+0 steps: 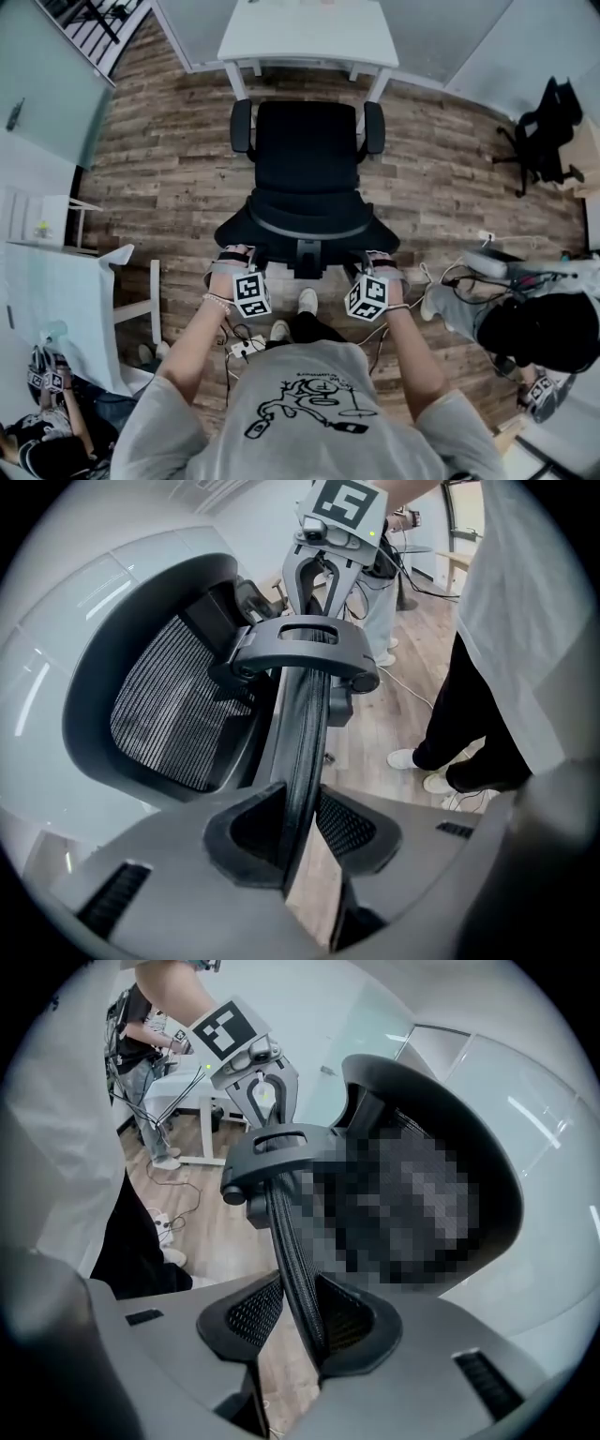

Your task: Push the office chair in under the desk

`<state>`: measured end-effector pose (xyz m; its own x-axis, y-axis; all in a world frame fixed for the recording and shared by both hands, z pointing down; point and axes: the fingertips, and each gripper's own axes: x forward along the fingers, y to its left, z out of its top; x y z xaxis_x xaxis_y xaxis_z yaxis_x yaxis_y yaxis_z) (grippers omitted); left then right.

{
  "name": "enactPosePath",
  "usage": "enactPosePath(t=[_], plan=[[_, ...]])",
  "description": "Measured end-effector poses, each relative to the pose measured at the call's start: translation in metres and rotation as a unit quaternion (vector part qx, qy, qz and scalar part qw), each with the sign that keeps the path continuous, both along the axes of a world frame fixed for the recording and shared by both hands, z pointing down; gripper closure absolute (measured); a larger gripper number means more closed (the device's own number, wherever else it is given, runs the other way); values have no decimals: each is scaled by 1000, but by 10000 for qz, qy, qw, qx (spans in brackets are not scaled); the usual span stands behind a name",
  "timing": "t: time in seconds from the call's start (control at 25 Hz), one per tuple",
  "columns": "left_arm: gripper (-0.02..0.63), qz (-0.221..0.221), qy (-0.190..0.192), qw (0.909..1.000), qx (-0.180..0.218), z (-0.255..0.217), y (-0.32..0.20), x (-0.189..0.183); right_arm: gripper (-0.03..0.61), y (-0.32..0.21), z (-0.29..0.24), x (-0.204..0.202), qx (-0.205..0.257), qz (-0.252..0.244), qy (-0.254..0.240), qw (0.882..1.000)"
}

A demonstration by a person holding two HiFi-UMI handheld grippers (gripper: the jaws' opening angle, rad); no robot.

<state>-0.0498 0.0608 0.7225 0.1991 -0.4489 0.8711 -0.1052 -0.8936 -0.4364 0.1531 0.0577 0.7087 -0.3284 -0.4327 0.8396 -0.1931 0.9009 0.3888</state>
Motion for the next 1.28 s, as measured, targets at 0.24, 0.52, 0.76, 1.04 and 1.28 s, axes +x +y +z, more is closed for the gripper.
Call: enactPosePath(t=[0.24, 0.52, 0.76, 1.04, 1.28], plan=[[508, -252, 185, 9994, -148, 2, -17, -1, 443, -18, -1, -1, -22, -102, 19, 9999], [505, -425, 216, 9986, -224, 3, -40, -1, 445, -39, 0, -1, -3, -198, -34, 9998], [504, -396, 306, 9985, -205, 1, -55, 6, 443, -61, 0, 6, -7, -114, 25, 9999], [505, -157, 365, 9990, -210, 3, -79, 4, 442, -84, 1, 3, -160, 6, -8, 9999], [503, -153, 316, 9991, -245, 5, -104, -8, 442, -105, 1, -9, -188, 70, -145, 9997]])
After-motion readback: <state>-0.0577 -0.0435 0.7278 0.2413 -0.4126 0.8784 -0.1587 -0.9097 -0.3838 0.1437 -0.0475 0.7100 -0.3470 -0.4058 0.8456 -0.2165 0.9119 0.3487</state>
